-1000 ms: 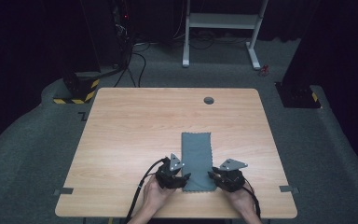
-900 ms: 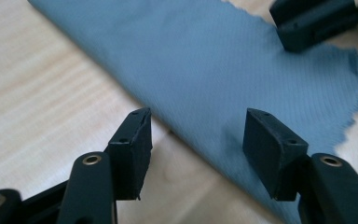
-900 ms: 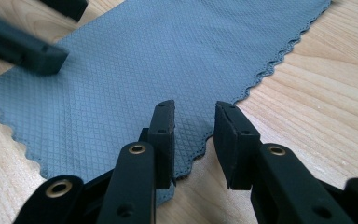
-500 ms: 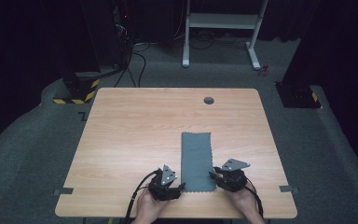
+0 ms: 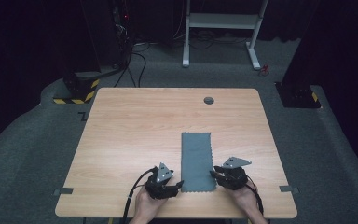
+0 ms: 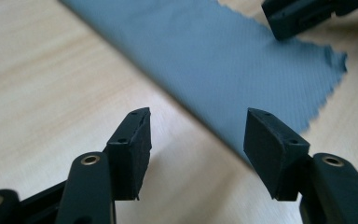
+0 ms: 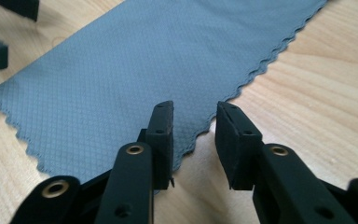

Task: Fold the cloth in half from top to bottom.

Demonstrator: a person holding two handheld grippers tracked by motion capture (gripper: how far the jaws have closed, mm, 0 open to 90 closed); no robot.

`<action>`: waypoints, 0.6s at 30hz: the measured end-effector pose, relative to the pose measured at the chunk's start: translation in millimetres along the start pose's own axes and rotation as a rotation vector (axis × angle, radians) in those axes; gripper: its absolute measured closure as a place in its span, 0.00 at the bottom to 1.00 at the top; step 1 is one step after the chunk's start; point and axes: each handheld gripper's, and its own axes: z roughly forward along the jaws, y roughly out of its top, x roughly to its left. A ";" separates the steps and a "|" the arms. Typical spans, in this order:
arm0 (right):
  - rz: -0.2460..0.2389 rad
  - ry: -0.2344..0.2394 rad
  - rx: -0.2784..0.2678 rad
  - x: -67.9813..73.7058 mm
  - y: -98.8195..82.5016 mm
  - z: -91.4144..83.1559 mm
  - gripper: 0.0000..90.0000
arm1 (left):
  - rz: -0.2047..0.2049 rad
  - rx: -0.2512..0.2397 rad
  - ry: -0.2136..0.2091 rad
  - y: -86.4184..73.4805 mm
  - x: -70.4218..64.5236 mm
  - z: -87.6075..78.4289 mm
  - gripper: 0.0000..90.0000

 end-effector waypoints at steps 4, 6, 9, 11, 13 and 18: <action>-0.004 -0.010 -0.014 -3.8 6.0 -0.2 0.82 | 0.021 0.003 0.013 19.9 14.3 14.0 0.49; 0.003 -0.019 -0.019 -7.4 10.1 1.8 0.84 | -0.001 0.005 0.020 32.4 25.7 25.4 0.49; 0.036 -0.039 -0.021 -16.9 18.7 9.2 0.86 | -0.037 0.022 0.041 49.3 40.9 41.2 0.49; 0.047 -0.052 -0.034 -22.0 24.6 13.8 0.86 | -0.038 0.039 0.084 57.7 48.2 51.3 0.49; 0.047 -0.067 -0.030 -25.5 30.9 17.1 0.86 | -0.037 0.074 0.127 64.5 56.3 62.6 0.48; 0.047 -0.092 -0.023 -33.6 42.8 22.6 0.83 | -0.022 0.122 0.179 67.6 69.0 75.6 0.49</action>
